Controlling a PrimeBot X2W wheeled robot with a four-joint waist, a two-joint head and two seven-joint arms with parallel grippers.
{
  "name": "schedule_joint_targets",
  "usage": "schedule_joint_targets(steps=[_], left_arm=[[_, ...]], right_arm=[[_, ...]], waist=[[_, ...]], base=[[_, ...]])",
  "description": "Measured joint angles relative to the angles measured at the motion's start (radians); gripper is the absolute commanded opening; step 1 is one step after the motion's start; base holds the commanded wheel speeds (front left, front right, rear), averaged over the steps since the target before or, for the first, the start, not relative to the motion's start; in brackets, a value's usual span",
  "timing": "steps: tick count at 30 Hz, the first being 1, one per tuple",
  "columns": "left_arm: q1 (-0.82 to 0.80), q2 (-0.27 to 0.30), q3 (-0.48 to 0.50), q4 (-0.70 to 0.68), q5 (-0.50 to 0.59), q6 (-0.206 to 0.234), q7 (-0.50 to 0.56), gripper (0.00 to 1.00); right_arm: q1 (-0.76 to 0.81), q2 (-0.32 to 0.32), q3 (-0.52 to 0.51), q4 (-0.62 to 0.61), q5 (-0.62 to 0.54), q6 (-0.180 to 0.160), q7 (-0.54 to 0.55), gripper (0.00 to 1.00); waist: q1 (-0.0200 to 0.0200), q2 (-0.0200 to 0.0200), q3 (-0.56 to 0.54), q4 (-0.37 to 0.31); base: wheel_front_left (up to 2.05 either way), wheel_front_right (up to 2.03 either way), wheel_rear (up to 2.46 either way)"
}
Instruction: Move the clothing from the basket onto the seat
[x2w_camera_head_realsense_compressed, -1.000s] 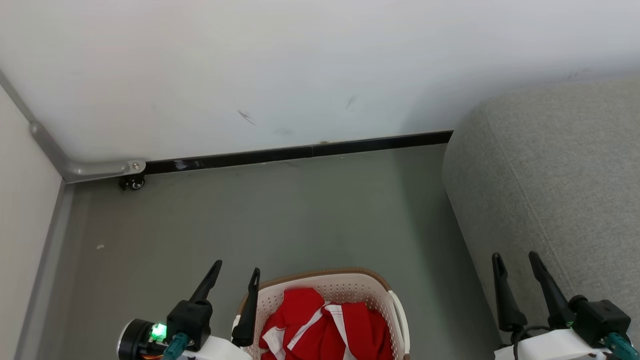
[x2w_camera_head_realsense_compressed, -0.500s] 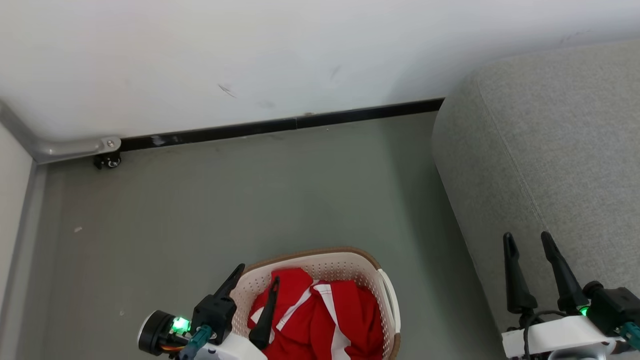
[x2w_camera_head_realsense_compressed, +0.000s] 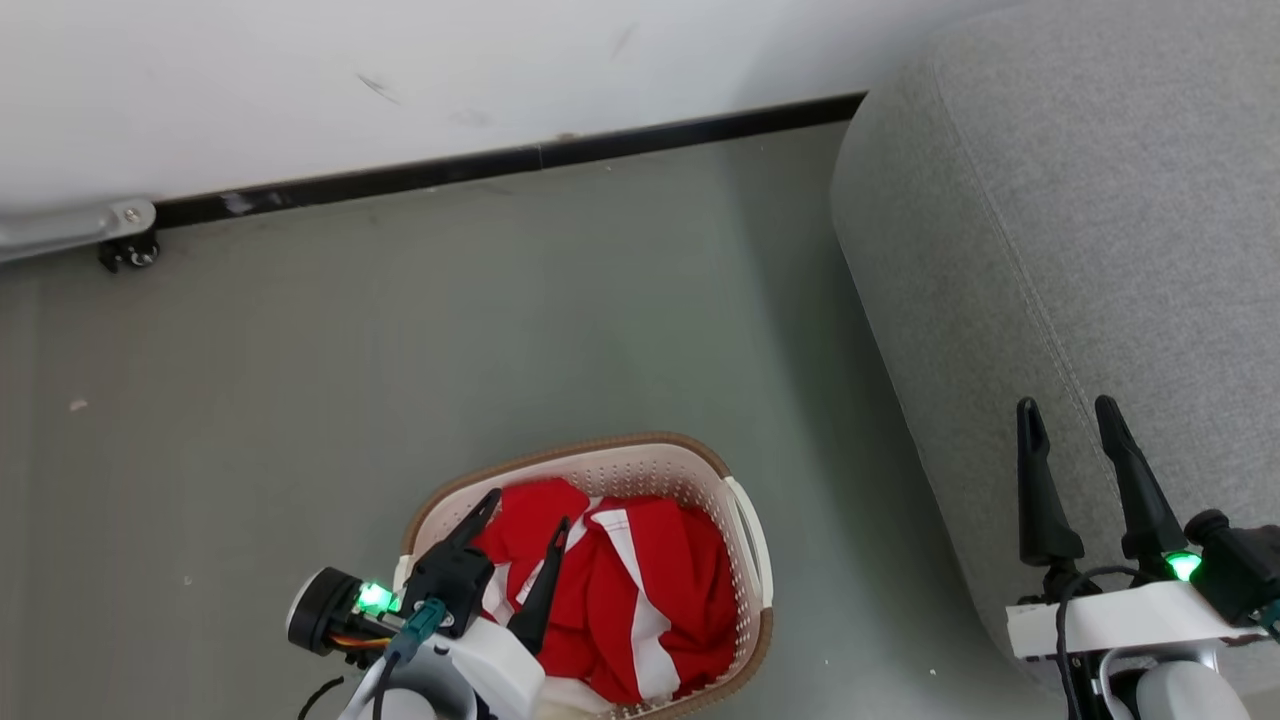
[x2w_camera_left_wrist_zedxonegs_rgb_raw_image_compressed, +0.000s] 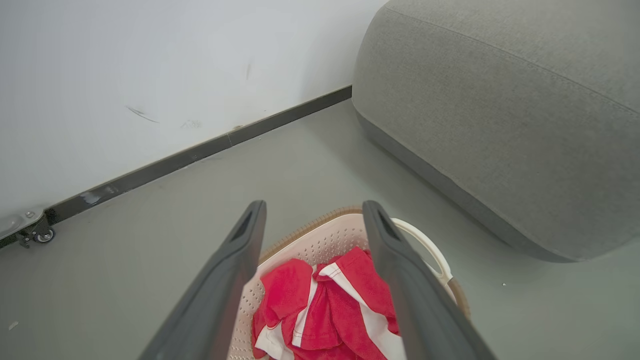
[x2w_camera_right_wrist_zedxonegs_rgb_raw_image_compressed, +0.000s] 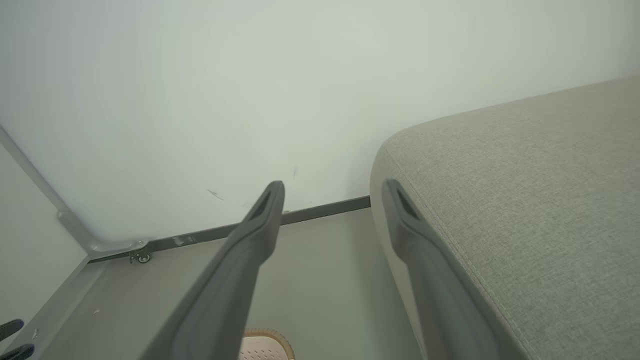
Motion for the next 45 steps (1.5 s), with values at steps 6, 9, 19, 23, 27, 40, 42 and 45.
schedule_joint_targets(steps=[6, 9, 19, 23, 27, 40, 42, 45], left_arm=[[-0.044, 0.004, 0.0, 0.044, 0.007, -0.004, 0.0, 1.0], [-0.069, 0.004, -0.001, 0.068, 0.009, -0.004, 0.0, 1.0], [-0.135, 0.021, -0.002, 0.127, 0.036, 0.003, 0.0, 1.0], [-0.163, 0.026, -0.001, 0.141, 0.037, 0.007, 0.0, 1.0], [-0.19, 0.032, 0.0, 0.164, 0.045, 0.008, 0.0, 1.0], [-0.255, 0.06, 0.007, 0.257, 0.062, 0.024, 0.0, 1.0], [-0.268, 0.066, 0.012, 0.272, 0.061, 0.029, 0.0, 1.0], [-0.282, 0.083, 0.019, 0.293, 0.061, 0.03, 0.0, 1.0]], right_arm=[[-0.028, 0.0, 0.011, -0.011, 0.016, 0.0, -0.001, 1.0], [-0.047, 0.0, 0.015, -0.016, 0.023, 0.0, -0.001, 1.0], [-0.111, -0.001, 0.03, -0.027, 0.042, 0.0, -0.008, 1.0], [-0.144, -0.001, 0.043, -0.032, 0.049, 0.0, -0.009, 1.0], [-0.173, -0.001, 0.051, -0.036, 0.058, 0.0, -0.009, 1.0], [-0.241, -0.002, 0.063, -0.055, 0.077, 0.0, -0.01, 1.0], [-0.252, -0.002, 0.063, -0.058, 0.082, 0.0, -0.01, 1.0], [-0.263, -0.002, 0.063, -0.062, 0.086, 0.0, -0.01, 1.0]], waist=[[0.0, 0.0, 0.049, -0.02], [0.0, 0.0, 0.079, -0.033], [0.0, 0.0, 0.175, -0.071], [0.0, 0.0, 0.212, -0.085], [0.0, 0.0, 0.247, -0.098], [0.0, 0.0, 0.347, -0.142], [0.0, 0.0, 0.361, -0.149], [0.0, 0.0, 0.381, -0.159]], base=[[0.0, 0.0, 0.0], [0.0, 0.0, 0.0], [0.0, 0.0, 0.0], [0.0, 0.0, 0.0], [0.0, 0.0, 0.0], [0.0, 0.0, 0.0], [0.0, 0.0, 0.0], [0.0, 0.0, 0.0]])
